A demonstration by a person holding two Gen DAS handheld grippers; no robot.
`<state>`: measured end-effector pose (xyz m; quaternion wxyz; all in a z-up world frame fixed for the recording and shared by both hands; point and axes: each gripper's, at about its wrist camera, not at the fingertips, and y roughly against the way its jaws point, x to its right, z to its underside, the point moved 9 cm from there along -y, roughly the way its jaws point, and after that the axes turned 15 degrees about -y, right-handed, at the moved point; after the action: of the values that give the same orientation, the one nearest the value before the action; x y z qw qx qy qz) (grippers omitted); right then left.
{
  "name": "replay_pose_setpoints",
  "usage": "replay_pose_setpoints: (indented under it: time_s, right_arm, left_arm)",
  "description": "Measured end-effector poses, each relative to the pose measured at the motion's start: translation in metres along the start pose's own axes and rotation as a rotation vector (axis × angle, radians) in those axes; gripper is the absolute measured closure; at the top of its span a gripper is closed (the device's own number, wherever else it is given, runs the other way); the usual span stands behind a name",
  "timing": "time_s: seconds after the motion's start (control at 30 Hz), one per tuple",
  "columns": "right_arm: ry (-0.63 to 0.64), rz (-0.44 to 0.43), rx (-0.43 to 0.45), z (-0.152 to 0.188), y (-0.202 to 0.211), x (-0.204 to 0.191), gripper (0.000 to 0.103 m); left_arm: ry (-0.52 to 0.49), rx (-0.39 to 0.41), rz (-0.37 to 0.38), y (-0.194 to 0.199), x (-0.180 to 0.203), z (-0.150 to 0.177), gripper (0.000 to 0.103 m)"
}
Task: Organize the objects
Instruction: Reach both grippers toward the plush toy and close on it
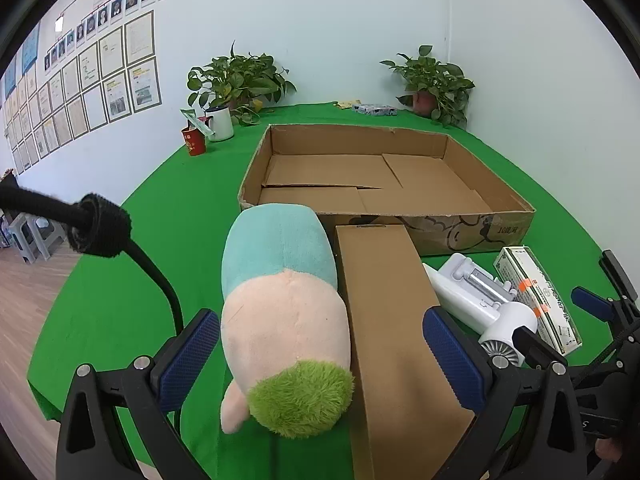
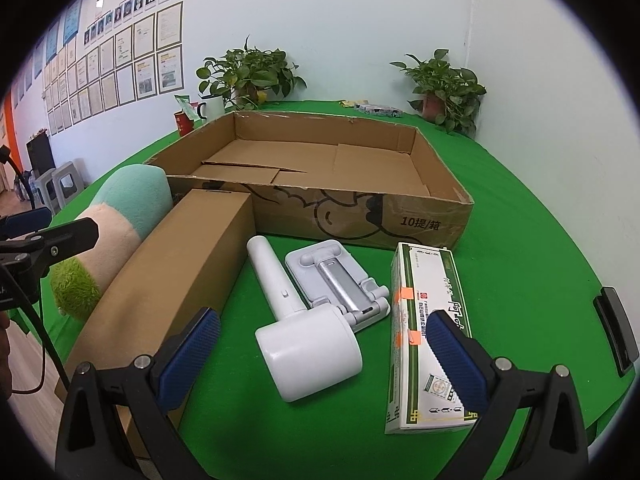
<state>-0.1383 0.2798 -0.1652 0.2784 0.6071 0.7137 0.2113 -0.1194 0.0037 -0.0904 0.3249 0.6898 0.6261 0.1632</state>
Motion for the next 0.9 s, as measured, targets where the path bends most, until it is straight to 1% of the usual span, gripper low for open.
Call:
replay_pose_setpoints:
  time_s: [0.13,0.27,0.33,0.43,0.53,0.6,0.73,0.8,0.87,0.9]
  right_arm:
    - [0.014,-0.011,0.001,-0.001,-0.002,-0.007,0.001]
    - [0.006,-0.107,0.036,-0.006,0.006,-0.019,0.001]
    - [0.021,-0.155,0.063,-0.010,0.012,-0.026,0.001]
    - [0.074,-0.184,0.079,-0.012,0.015,-0.037,0.001]
    - [0.107,-0.216,0.079,-0.013,0.017,-0.046,0.001]
    - [0.108,-0.250,0.101,-0.016,0.021,-0.052,0.001]
    - [0.097,-0.333,0.116,-0.025,0.029,-0.064,0.001]
    - [0.110,-0.355,0.107,-0.027,0.029,-0.071,0.001]
    - [0.109,-0.374,0.090,-0.027,0.028,-0.075,0.001]
    - [0.104,-0.391,0.076,-0.027,0.028,-0.077,0.001]
  left_arm:
    - [-0.006,0.009,-0.006,-0.001,-0.006,0.001,0.004]
    - [0.010,0.019,0.005,0.000,-0.015,0.001,0.004]
    - [0.017,0.023,0.017,0.001,-0.019,0.002,0.004]
    - [0.046,0.028,0.075,0.001,-0.029,0.003,0.004]
    - [0.080,0.008,0.122,-0.004,-0.037,0.008,0.004]
    - [0.079,-0.024,0.162,-0.013,-0.036,0.015,0.004]
    - [0.075,-0.053,0.216,-0.031,-0.025,0.028,0.004]
    - [0.089,-0.074,0.208,-0.041,-0.026,0.035,0.010]
    - [0.080,-0.079,0.177,-0.050,-0.029,0.039,0.021]
    - [0.067,-0.070,0.173,-0.052,-0.029,0.041,0.021]
